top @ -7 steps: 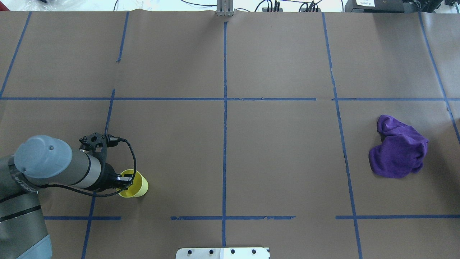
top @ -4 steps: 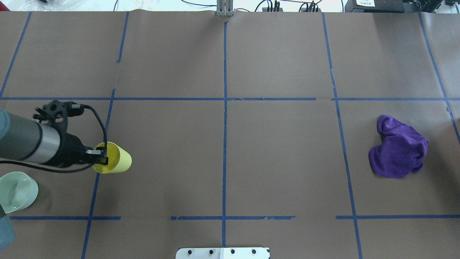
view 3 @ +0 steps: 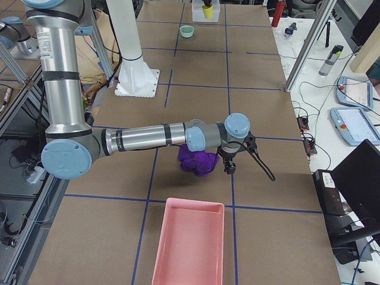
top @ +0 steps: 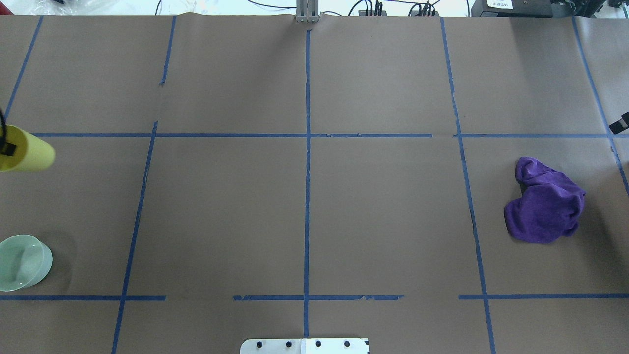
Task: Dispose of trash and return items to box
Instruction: 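Lift the yellow cup and carry it into the clear bin, then release the yellow cup in the bin while the right gripper reaches for the cloth, then grasp the purple cloth with the right gripper, then lift the purple cloth and drop it into the pink bin, then reach the left gripper down to the pale green cup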
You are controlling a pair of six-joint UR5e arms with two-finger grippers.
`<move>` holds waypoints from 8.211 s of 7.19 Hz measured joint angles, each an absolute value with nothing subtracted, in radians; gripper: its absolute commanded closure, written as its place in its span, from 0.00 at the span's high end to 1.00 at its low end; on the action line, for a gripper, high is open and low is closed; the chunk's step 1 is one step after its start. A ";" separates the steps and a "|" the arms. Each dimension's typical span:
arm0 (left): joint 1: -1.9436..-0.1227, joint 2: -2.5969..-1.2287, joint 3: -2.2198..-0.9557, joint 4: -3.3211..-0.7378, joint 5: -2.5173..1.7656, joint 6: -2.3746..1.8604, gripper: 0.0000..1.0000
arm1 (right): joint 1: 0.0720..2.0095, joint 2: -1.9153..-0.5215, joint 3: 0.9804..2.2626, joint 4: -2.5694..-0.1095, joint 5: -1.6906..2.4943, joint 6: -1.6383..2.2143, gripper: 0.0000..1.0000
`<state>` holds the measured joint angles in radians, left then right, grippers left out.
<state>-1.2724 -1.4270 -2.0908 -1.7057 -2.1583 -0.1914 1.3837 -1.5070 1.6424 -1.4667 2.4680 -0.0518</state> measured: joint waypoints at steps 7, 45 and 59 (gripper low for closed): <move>-1.651 -1.561 -1.254 -1.839 -2.411 0.463 0.00 | 1.380 -1.519 1.642 -1.448 2.476 -0.059 1.00; -1.337 -1.477 -1.718 -2.059 -2.356 -0.414 1.00 | 1.837 -1.690 1.562 -1.592 2.373 -0.487 0.00; -0.837 -1.173 -1.844 -2.407 -2.132 -0.824 1.00 | 1.585 -1.656 1.583 -1.329 2.434 0.077 1.00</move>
<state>-0.8365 -1.1728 -1.8444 -2.4072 -2.1323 -0.8240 1.5849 -1.6558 1.5830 -1.3289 2.4337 0.0768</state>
